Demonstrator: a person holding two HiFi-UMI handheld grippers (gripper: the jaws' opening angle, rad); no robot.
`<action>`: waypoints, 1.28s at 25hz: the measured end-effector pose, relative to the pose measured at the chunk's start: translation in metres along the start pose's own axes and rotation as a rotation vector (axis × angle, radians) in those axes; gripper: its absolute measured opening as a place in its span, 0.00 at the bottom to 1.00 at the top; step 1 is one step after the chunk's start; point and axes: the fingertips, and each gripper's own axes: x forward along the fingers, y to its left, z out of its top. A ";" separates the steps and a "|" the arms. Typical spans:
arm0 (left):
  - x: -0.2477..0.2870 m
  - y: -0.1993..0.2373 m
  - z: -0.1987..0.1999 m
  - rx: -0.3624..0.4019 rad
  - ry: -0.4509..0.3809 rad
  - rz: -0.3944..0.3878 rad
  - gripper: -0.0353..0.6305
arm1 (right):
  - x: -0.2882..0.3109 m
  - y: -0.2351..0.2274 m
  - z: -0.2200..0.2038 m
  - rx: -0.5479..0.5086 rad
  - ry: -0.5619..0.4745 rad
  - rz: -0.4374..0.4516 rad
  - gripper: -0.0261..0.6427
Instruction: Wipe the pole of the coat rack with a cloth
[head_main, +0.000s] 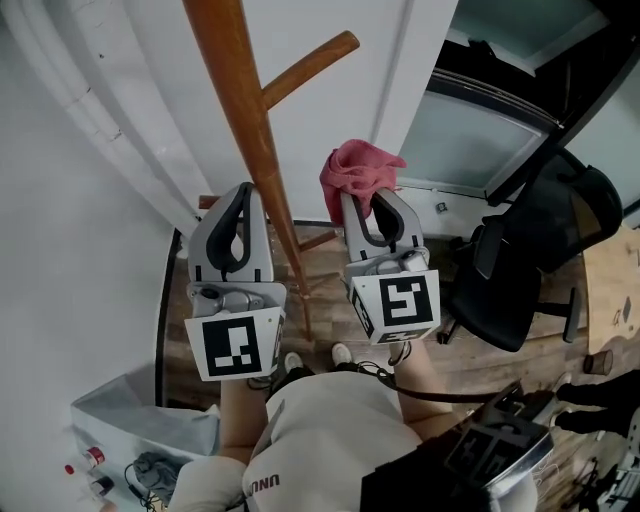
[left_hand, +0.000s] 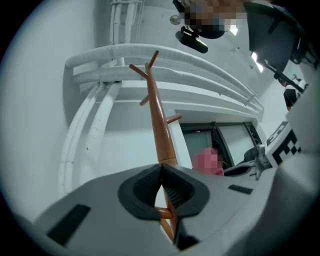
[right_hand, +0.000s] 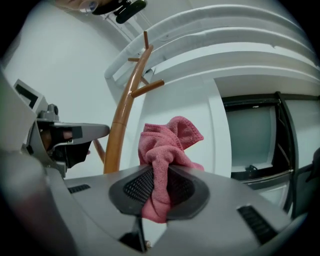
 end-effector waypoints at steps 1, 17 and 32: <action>0.000 0.000 0.003 0.015 -0.023 -0.006 0.08 | 0.000 0.003 -0.006 -0.003 0.016 0.006 0.14; -0.005 -0.001 -0.009 -0.036 0.062 -0.028 0.08 | -0.005 0.036 -0.088 0.022 0.224 0.033 0.14; -0.010 0.005 -0.006 0.026 0.020 -0.041 0.08 | -0.011 0.058 -0.131 0.024 0.333 0.060 0.14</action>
